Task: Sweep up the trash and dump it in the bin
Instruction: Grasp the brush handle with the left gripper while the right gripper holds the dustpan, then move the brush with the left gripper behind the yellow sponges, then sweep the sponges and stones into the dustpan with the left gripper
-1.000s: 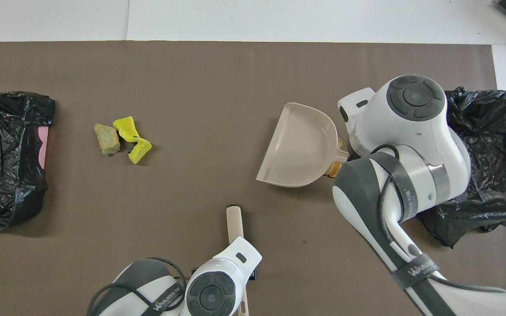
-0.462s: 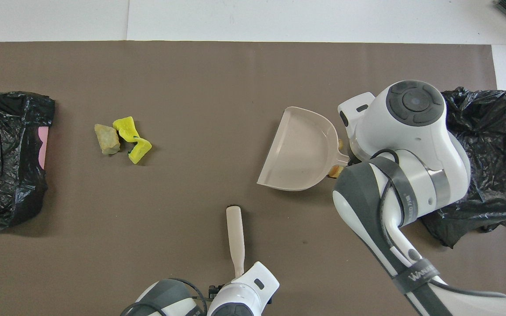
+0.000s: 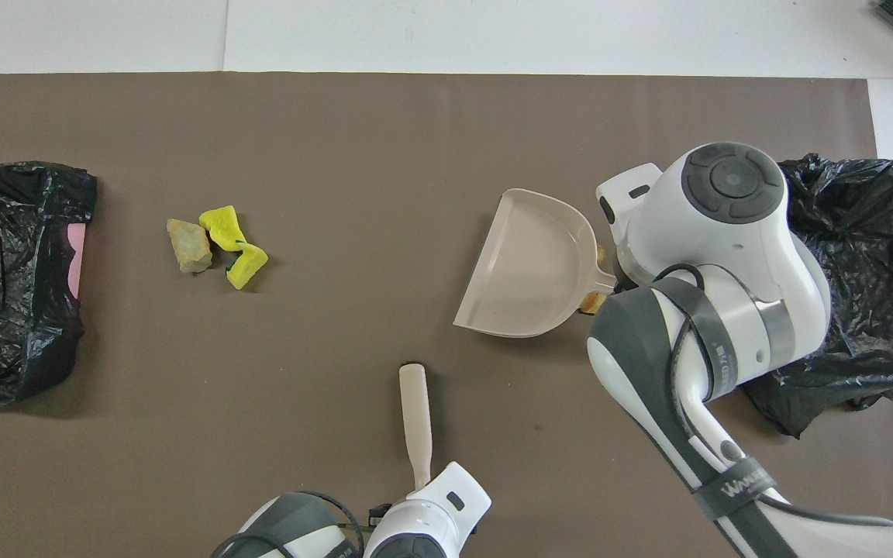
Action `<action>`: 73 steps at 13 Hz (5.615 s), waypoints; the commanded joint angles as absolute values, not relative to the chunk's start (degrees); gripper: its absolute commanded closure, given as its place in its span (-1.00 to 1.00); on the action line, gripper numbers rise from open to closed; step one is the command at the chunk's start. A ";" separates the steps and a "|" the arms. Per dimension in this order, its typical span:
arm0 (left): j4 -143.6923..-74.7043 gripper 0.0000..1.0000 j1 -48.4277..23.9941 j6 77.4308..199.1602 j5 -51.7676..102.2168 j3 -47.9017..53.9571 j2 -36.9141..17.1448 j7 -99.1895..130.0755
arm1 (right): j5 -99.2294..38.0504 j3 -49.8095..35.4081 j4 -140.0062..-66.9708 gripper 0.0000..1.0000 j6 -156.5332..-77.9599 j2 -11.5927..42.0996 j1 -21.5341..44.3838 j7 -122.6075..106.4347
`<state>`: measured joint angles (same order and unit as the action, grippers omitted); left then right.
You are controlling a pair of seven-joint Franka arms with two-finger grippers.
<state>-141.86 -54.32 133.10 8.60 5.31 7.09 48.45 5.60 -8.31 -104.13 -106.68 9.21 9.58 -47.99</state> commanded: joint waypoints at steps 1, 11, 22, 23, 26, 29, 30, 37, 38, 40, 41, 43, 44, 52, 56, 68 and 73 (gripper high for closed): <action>-142.91 1.00 -53.62 133.69 9.49 4.40 8.17 47.20 | 4.83 -8.53 -106.08 1.00 -108.11 7.38 9.05 -49.66; -130.90 1.00 -23.07 103.49 5.47 3.87 19.78 23.59 | 4.92 -8.61 -106.78 1.00 -111.95 8.26 11.76 -47.65; -108.11 1.00 1.47 107.28 -8.68 3.43 -3.92 -1.38 | 10.02 -8.53 -103.80 1.00 -121.55 18.98 23.82 -35.25; -108.02 1.00 2.54 110.79 -9.22 3.43 -8.13 -5.41 | 10.02 -8.53 -103.80 1.00 -121.47 18.98 23.82 -35.33; -109.24 1.00 3.16 116.62 -10.28 3.43 -12.46 -7.99 | 10.02 -8.53 -103.89 1.00 -121.38 18.98 23.82 -35.33; -113.36 1.00 1.94 120.59 -10.20 3.51 -12.31 -7.48 | 10.02 -8.53 -104.68 1.00 -121.64 18.81 23.64 -35.33; -115.73 1.00 1.06 120.67 -10.11 3.52 -10.91 -7.12 | 10.02 -8.53 -104.68 1.00 -121.64 18.81 23.56 -35.51; -123.84 1.00 -12.29 119.36 -2.21 3.78 -5.71 9.74 | 10.90 -8.61 -105.03 1.00 -121.90 19.34 24.08 -35.77; -123.84 1.00 -13.96 119.44 -0.81 3.87 -5.71 11.15 | 10.90 -8.61 -105.03 1.00 -121.90 19.34 24.08 -35.77; -123.66 1.00 -17.13 120.14 2.01 3.87 -5.54 11.95 | 10.90 -8.61 -105.03 1.00 -121.99 19.51 24.17 -35.68; -123.75 1.00 -18.53 120.06 3.41 3.87 -5.28 12.65 | 10.90 -8.61 -105.29 1.00 -122.78 19.60 24.17 -35.77; -123.84 1.00 -20.56 120.23 6.05 3.95 -5.10 13.80 | 10.90 -8.61 -105.56 1.00 -123.13 19.60 24.17 -35.68; -123.75 1.00 -21.96 120.67 8.24 3.87 -5.10 13.80 | 10.90 -8.61 -105.56 1.00 -123.13 19.60 24.17 -35.68; -119.18 1.00 -24.71 118.67 15.38 3.34 -3.88 18.16 | 12.47 -8.53 -105.56 1.00 -121.38 19.42 23.65 -38.83; -118.73 1.00 -18.21 101.21 11.28 3.07 1.57 29.50 | 15.64 -8.53 -105.21 1.00 -121.55 19.51 23.47 -44.36; -134.65 1.00 -28.64 123.22 14.05 3.60 5.45 24.79 | 15.29 -8.61 -106.08 1.00 -124.28 19.60 23.29 -47.81; -133.86 1.00 -33.57 125.77 22.13 3.60 5.27 17.70 | 15.29 -8.61 -106.00 1.00 -125.33 21.18 24.17 -45.00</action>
<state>-133.89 -31.87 124.91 18.80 4.38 5.21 22.36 14.59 -8.33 -105.31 -122.36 19.30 23.80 -46.72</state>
